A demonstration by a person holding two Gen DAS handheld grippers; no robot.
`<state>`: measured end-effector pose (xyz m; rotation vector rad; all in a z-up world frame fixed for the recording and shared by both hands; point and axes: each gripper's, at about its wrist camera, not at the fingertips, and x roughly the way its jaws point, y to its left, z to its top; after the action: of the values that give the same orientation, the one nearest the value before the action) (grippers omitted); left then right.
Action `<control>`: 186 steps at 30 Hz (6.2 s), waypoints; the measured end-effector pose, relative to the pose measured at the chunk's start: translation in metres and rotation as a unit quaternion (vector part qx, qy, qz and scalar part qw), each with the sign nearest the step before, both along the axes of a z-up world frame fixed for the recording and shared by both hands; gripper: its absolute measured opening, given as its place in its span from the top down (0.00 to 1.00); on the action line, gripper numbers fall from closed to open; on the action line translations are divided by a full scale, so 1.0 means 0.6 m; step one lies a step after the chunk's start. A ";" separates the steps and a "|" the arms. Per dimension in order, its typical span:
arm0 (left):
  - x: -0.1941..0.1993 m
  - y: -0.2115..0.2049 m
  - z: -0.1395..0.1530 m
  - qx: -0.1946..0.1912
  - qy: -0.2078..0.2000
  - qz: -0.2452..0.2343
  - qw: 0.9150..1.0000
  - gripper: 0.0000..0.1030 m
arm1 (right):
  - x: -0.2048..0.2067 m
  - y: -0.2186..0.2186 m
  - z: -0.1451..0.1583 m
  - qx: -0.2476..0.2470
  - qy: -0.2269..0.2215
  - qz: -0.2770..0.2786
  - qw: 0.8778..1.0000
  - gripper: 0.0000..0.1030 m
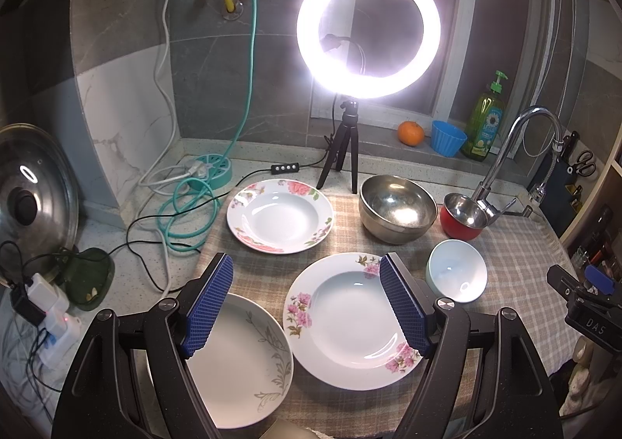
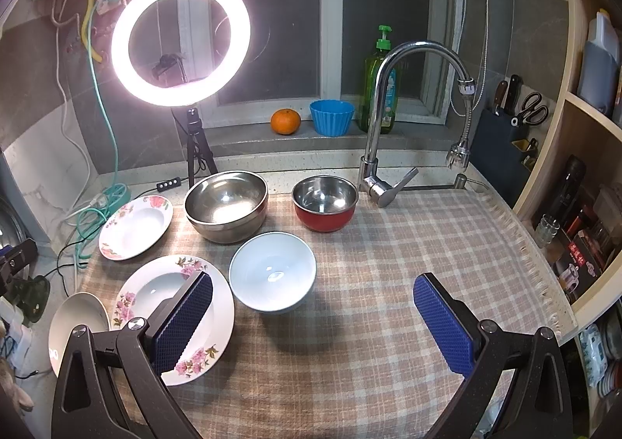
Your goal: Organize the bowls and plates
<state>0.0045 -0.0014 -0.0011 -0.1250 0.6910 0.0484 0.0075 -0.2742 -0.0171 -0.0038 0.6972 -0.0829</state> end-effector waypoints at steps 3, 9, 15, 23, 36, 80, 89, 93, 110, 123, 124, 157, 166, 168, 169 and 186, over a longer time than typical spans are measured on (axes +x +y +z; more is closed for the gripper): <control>0.000 0.000 0.000 -0.001 0.000 0.000 1.000 0.24 | 0.000 0.000 -0.001 0.000 0.002 0.000 1.000 0.01; 0.000 -0.001 -0.003 -0.001 0.003 0.000 1.000 0.24 | -0.002 -0.002 -0.011 0.001 0.007 -0.001 1.000 0.01; 0.006 0.000 -0.017 -0.004 0.013 -0.003 1.000 0.24 | 0.006 -0.010 -0.020 0.018 0.021 0.004 1.000 0.01; 0.023 0.005 -0.033 -0.020 0.033 -0.034 0.999 0.24 | 0.016 -0.022 -0.050 0.059 0.052 0.019 0.997 0.01; 0.067 0.012 -0.066 -0.002 0.073 -0.046 0.996 0.32 | 0.043 -0.018 -0.102 0.088 0.099 0.044 0.990 0.17; 0.242 0.073 -0.243 -0.127 0.298 -0.101 0.941 0.76 | 0.115 0.002 -0.276 0.333 0.270 0.079 0.900 0.81; 0.254 0.068 -0.254 -0.125 0.311 -0.105 0.936 0.76 | 0.122 0.014 -0.280 0.334 0.275 0.088 0.897 0.85; 0.258 0.065 -0.259 -0.129 0.319 -0.112 0.932 0.80 | 0.124 0.016 -0.280 0.339 0.277 0.089 0.895 0.87; 0.261 0.066 -0.259 -0.135 0.324 -0.129 0.927 0.80 | 0.126 0.023 -0.287 0.335 0.286 0.091 0.893 0.89; 0.244 0.052 -0.257 -0.141 0.331 -0.136 0.923 0.80 | 0.127 0.014 -0.284 0.328 0.293 0.075 0.895 0.89; 0.241 0.051 -0.257 -0.142 0.332 -0.136 0.923 0.80 | 0.127 0.014 -0.284 0.328 0.293 0.074 0.895 0.89; 0.181 0.018 -0.262 -0.151 0.352 -0.141 0.913 0.80 | 0.132 0.032 -0.293 0.314 0.302 0.064 0.898 0.89; 0.180 0.017 -0.263 -0.151 0.351 -0.140 0.913 0.81 | 0.125 0.032 -0.294 0.310 0.303 0.067 0.899 0.89; 0.180 0.016 -0.262 -0.149 0.350 -0.141 0.914 0.81 | 0.125 0.032 -0.293 0.310 0.303 0.067 0.899 0.89; 0.180 0.015 -0.262 -0.147 0.350 -0.141 0.915 0.81 | 0.125 0.033 -0.293 0.310 0.303 0.067 0.899 0.89; 0.177 0.006 -0.248 -0.121 0.332 -0.142 0.925 0.81 | 0.120 0.032 -0.282 0.284 0.293 0.061 0.911 0.86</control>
<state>0.1108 0.0024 -0.1496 -0.2492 1.3892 -0.2876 0.0795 -0.2548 -0.1863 0.5051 1.3028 0.2562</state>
